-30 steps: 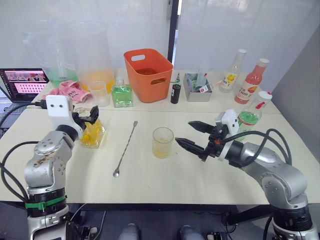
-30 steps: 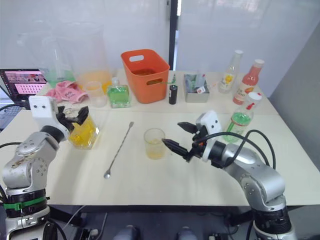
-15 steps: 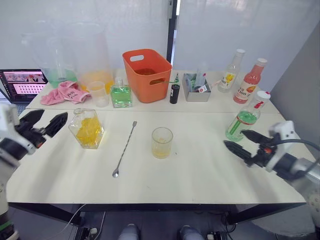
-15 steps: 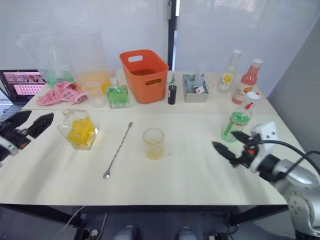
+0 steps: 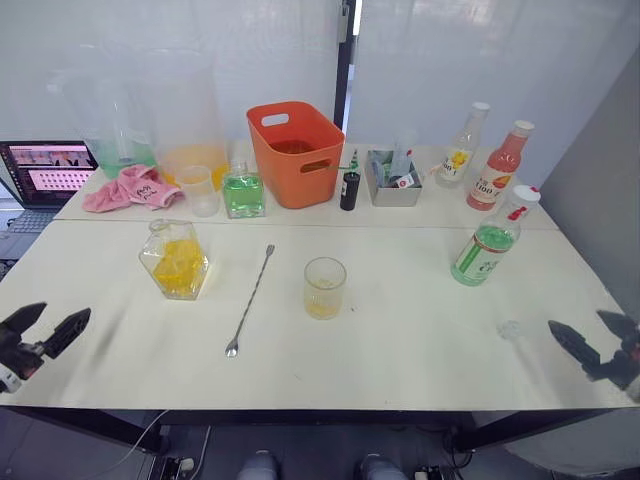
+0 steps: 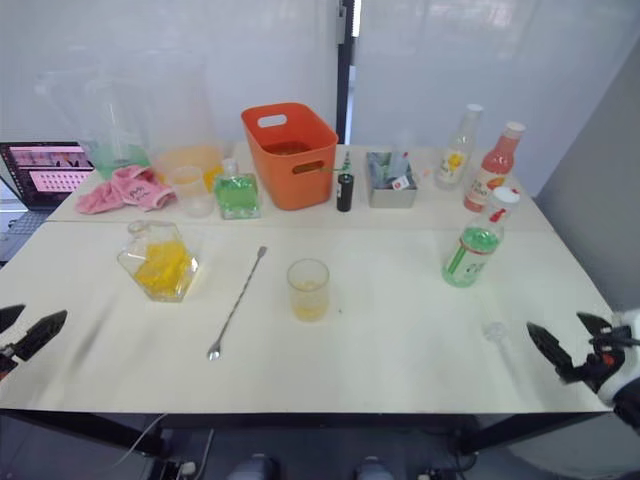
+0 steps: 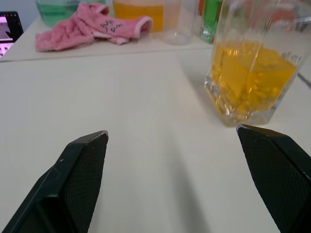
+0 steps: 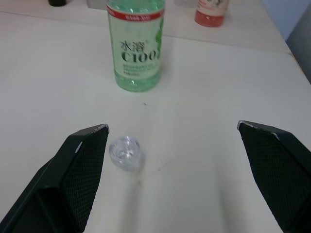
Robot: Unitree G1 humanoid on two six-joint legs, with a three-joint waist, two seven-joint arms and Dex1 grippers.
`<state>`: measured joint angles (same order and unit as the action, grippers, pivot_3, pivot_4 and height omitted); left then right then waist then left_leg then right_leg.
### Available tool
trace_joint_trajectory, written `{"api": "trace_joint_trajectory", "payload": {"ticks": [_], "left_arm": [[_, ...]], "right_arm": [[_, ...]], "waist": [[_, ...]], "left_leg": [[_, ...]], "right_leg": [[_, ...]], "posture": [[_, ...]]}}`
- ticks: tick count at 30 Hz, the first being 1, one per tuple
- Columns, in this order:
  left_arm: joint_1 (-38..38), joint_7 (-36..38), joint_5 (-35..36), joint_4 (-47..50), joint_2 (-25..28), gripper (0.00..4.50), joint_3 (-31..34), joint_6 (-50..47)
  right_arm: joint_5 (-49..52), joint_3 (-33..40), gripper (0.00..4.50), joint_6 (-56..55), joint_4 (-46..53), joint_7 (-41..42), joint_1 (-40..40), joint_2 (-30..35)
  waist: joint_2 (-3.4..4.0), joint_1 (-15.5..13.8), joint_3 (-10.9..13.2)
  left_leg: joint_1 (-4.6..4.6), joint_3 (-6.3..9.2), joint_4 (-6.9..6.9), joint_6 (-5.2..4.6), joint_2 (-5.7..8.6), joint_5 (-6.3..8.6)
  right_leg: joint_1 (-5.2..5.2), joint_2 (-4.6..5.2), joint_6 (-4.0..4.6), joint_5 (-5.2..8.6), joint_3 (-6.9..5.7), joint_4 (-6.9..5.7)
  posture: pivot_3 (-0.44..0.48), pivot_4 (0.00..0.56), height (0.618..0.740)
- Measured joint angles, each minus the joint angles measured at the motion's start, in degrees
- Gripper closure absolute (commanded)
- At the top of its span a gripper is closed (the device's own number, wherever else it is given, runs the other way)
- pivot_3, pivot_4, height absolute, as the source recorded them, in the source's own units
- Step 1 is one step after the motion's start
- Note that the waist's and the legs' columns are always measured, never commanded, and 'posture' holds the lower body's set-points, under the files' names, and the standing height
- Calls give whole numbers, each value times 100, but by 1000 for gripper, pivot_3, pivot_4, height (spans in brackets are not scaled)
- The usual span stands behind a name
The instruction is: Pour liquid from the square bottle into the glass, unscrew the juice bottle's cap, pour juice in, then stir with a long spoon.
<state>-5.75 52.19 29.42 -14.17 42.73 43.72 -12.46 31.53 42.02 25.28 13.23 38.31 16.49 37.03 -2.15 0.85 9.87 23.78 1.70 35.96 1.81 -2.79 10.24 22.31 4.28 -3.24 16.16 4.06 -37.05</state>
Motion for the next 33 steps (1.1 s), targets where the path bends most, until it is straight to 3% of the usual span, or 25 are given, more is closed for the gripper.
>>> {"api": "trace_joint_trajectory", "payload": {"ticks": [12,21,27,33], "left_arm": [[213,-20,-19,-334,-49,19,-233,633],[-665,570,566,1724,-273,19,-1151,-307],[-443,857,1038,3063,-183,19,-1990,-812],[213,923,1383,3743,-33,19,-2560,-1282]], "right_arm": [[-95,-20,0,-247,-10,-29,-55,-18],[145,-620,0,586,813,-973,-1104,-72],[134,-1250,0,1007,641,-1383,-2259,-18],[32,-1571,0,1009,-462,-1147,-3360,436]], "waist": [[5,7,-5],[15,28,-11],[19,-9,-12],[26,18,-12]], "left_leg": [[-5,-7,-3,0,-4,0],[-4,-11,-3,0,-6,0],[-1,-13,-1,-1,-5,-1],[1,-15,-2,-2,-4,-1]], "right_leg": [[-2,0,0,0,2,0],[-1,-1,1,-1,8,-2],[-3,-1,-2,0,8,-2],[0,-2,-3,0,8,-2]], "posture": [[0,150,739],[0,150,739],[0,150,739],[0,150,739]]}}
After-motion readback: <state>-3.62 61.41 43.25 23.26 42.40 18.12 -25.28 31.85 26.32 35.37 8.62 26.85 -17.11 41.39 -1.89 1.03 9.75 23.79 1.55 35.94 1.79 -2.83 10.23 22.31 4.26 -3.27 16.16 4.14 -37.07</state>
